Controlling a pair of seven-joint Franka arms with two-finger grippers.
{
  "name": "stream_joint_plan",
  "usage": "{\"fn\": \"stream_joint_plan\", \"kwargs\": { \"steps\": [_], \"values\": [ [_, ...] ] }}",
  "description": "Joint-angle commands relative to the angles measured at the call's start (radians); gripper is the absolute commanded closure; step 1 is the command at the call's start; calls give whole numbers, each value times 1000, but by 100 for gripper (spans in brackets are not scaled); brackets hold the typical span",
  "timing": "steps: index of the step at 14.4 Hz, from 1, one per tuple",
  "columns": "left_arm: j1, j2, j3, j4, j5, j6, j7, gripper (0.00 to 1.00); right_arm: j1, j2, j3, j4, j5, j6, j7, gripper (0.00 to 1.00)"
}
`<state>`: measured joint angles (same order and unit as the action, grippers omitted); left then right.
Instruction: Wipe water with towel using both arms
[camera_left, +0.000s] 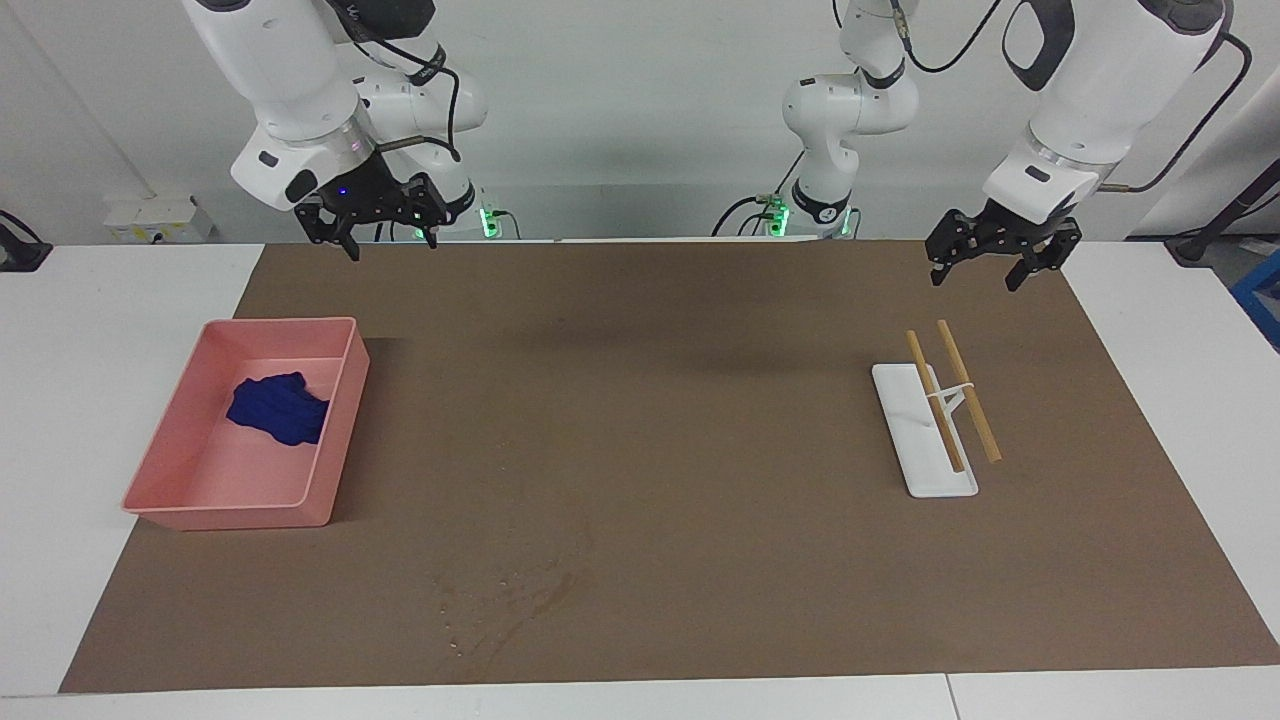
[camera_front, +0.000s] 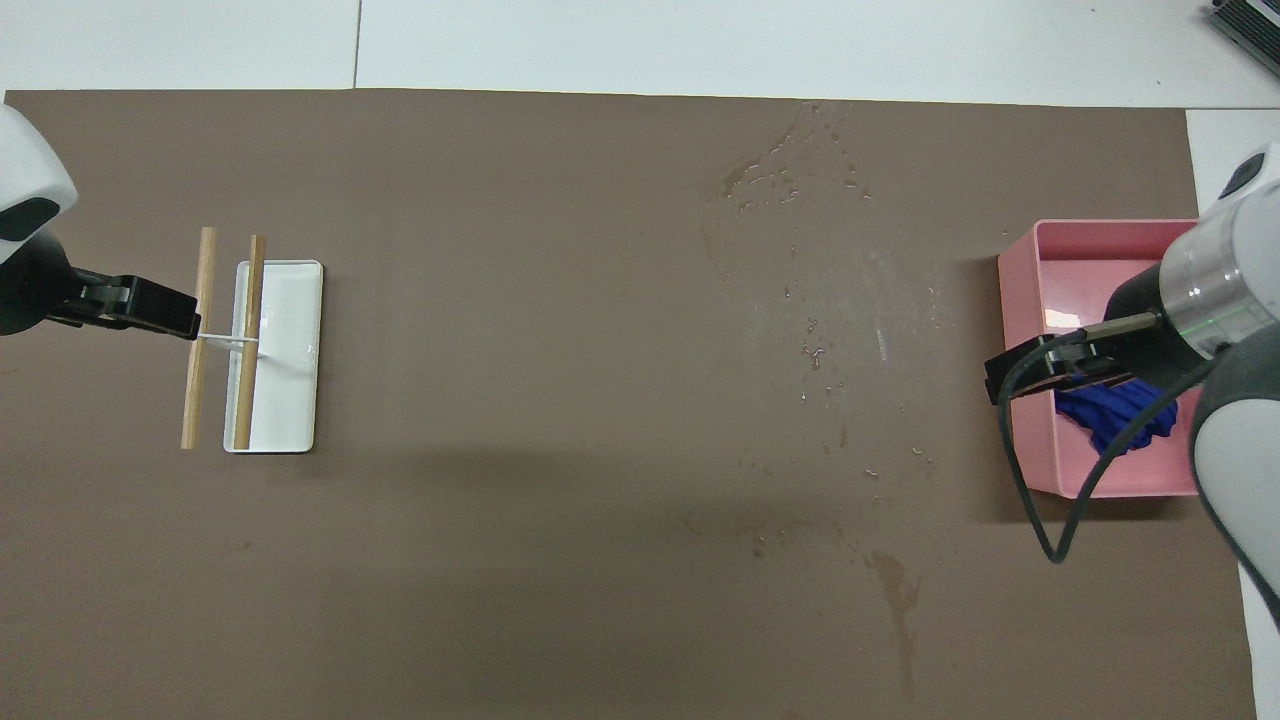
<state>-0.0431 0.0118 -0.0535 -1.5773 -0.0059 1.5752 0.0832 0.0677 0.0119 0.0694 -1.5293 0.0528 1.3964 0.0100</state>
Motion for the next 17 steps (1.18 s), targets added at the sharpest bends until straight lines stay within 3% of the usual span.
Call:
{"fn": "stream_joint_plan", "kwargs": {
  "steps": [1,11,17],
  "values": [
    [12,-27,-5,-33,-14,12,6,0,-6,-3,-2,0,-4,-11,-8,0],
    [12,-27,-5,-33,-16,12,6,0,-28,-7,-3,-14,10,-8,-8,0],
    [14,-27,-5,-33,-16,12,6,0,-29,-12,-3,-14,-91,53,-18,0]
  ]
}}
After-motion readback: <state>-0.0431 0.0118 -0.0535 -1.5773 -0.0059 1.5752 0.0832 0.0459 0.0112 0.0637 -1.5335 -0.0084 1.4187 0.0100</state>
